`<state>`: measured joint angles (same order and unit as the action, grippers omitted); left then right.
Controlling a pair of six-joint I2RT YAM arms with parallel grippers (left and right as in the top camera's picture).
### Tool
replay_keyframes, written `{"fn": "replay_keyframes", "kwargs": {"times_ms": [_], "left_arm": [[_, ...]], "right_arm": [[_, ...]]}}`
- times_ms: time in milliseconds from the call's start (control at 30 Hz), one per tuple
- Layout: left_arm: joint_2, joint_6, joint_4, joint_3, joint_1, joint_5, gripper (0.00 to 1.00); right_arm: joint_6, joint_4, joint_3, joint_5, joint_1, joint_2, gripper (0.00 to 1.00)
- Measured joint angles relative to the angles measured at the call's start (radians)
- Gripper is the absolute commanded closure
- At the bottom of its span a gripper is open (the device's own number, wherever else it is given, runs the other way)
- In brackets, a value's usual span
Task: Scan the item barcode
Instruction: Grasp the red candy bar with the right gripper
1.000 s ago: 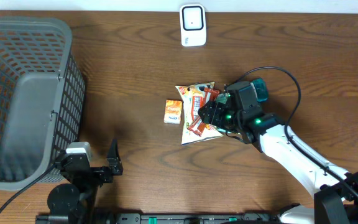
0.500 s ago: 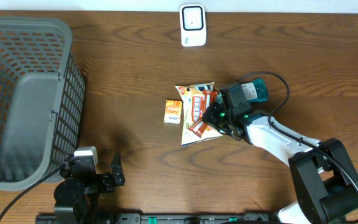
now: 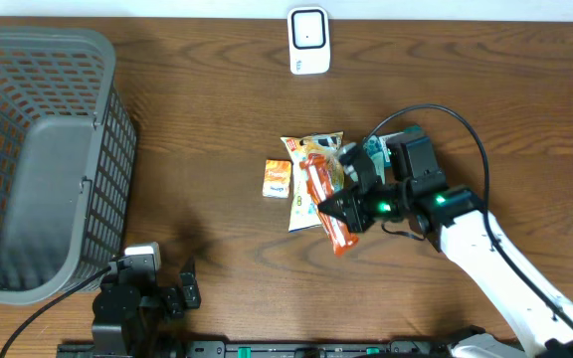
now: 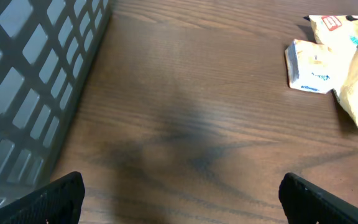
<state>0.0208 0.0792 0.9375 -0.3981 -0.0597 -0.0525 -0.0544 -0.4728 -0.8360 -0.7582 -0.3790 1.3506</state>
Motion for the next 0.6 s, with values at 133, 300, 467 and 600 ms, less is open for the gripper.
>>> {"fn": "replay_keyframes", "kwargs": {"times_ms": [133, 300, 467, 600], "left_arm": [[0.000, 0.000, 0.001, 0.000, 0.000, 0.000, 0.00], [0.000, 0.000, 0.001, 0.000, 0.000, 0.000, 0.00], [0.000, 0.000, 0.001, 0.000, 0.000, 0.000, 0.00], [0.000, 0.000, 0.001, 0.000, 0.000, 0.000, 0.00]], "right_arm": [[0.153, -0.050, 0.000, -0.038, 0.000, -0.023, 0.99], [0.267, -0.054, 0.000, -0.058, 0.000, -0.024, 0.99], [0.327, -0.040, 0.000, -0.080, 0.000, -0.024, 0.99], [0.362, -0.039, 0.000, -0.100, 0.000, -0.024, 0.99]]}}
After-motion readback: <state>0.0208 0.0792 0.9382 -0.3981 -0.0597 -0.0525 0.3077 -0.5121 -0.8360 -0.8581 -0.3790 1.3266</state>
